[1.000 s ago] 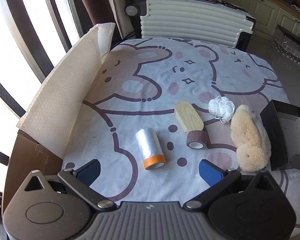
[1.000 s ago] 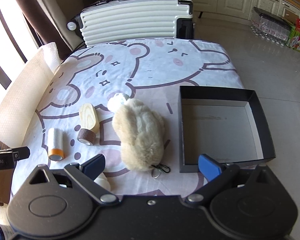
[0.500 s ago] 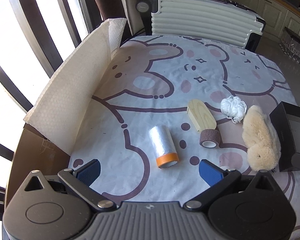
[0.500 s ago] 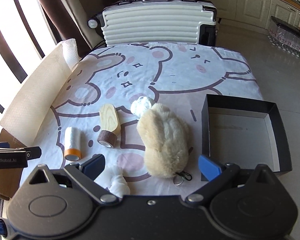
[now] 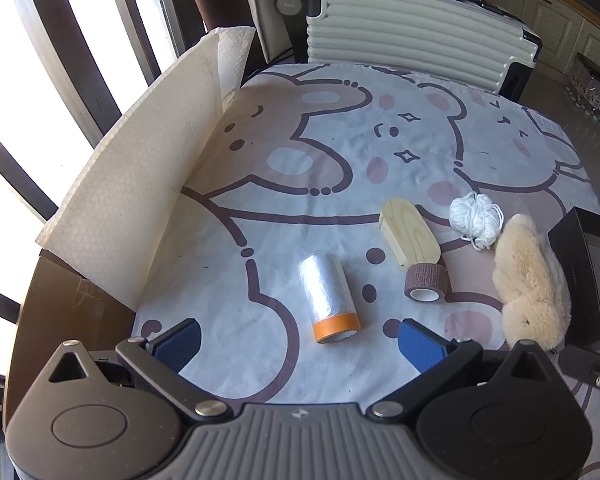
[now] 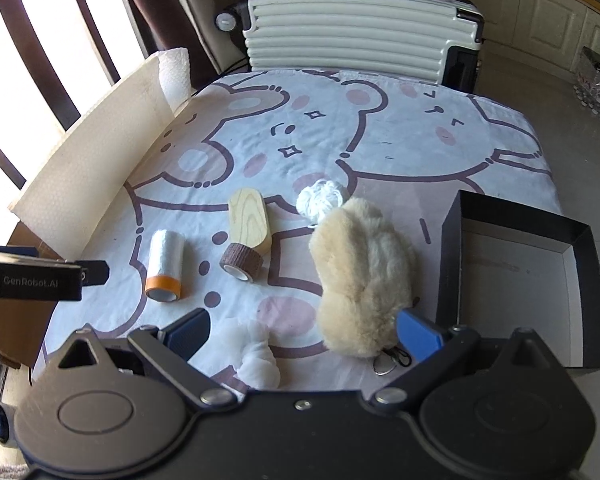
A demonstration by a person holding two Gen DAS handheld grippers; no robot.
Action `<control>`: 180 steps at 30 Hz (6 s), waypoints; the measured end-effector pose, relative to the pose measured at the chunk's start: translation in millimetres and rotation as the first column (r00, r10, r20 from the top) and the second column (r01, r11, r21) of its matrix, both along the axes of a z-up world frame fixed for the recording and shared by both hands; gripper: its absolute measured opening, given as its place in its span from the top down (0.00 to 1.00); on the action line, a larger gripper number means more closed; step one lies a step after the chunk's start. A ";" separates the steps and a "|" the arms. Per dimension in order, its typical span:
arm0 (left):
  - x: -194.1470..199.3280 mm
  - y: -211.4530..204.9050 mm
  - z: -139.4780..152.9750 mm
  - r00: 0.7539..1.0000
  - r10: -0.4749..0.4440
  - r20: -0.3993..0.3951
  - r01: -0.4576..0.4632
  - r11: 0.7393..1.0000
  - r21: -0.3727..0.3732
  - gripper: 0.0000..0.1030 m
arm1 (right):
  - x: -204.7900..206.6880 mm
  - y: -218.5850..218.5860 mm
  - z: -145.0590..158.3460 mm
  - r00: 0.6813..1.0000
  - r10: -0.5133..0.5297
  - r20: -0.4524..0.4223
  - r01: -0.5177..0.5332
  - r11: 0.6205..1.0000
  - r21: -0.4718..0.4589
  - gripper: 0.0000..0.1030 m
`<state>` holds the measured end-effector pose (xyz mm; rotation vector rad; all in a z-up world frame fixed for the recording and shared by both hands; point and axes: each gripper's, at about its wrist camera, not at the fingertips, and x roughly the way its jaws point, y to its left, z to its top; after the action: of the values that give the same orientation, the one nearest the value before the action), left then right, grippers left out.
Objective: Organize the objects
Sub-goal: 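Lower the right tool onto the white tissue bundle and close it while the left tool approaches the plastic roll, then close the left tool on the clear plastic roll and lift it, then carry the plastic roll and tissue bundle over the black box with both tools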
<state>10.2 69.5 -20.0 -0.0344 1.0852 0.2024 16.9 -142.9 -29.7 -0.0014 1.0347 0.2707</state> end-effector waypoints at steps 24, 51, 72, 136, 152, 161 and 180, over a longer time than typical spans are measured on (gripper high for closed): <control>62.7 6.1 -65.3 0.983 0.038 -0.179 -0.061 0.990 -0.124 0.00 | 41.8 35.6 -69.7 0.948 0.262 -0.183 -0.261 0.965 0.026 0.11; 95.7 21.6 -116.5 0.950 0.095 -0.296 -0.151 0.974 -0.170 0.17 | 64.6 57.0 -116.3 0.855 0.385 -0.347 -0.403 0.915 0.023 0.65; 93.9 28.4 -109.6 0.958 0.101 -0.268 -0.162 0.963 -0.217 0.58 | 66.1 52.4 -102.8 0.877 0.382 -0.291 -0.387 0.921 0.043 0.73; -25.5 -41.6 61.4 0.980 -0.033 0.196 0.044 0.998 -0.052 0.58 | -6.9 -42.0 60.1 0.939 -0.252 0.233 0.245 0.968 0.056 0.73; -10.0 -68.5 53.1 0.980 -0.076 0.184 0.088 0.995 -0.057 0.58 | -7.3 -70.5 56.0 0.932 -0.263 0.249 0.267 0.964 0.017 0.73; 3.2 -112.8 49.4 0.971 -0.153 0.184 0.166 0.984 -0.062 0.58 | -14.0 -116.0 53.9 0.912 -0.330 0.243 0.336 0.942 0.018 0.73; 23.6 -198.7 37.2 0.946 -0.268 0.185 0.290 0.951 -0.108 0.58 | -22.2 -183.4 47.9 0.891 -0.401 0.214 0.410 0.912 0.002 0.73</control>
<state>33.8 -129.2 17.1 -0.0171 0.9209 -0.1286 -5.3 -326.3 18.2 0.1438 0.8056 -0.1336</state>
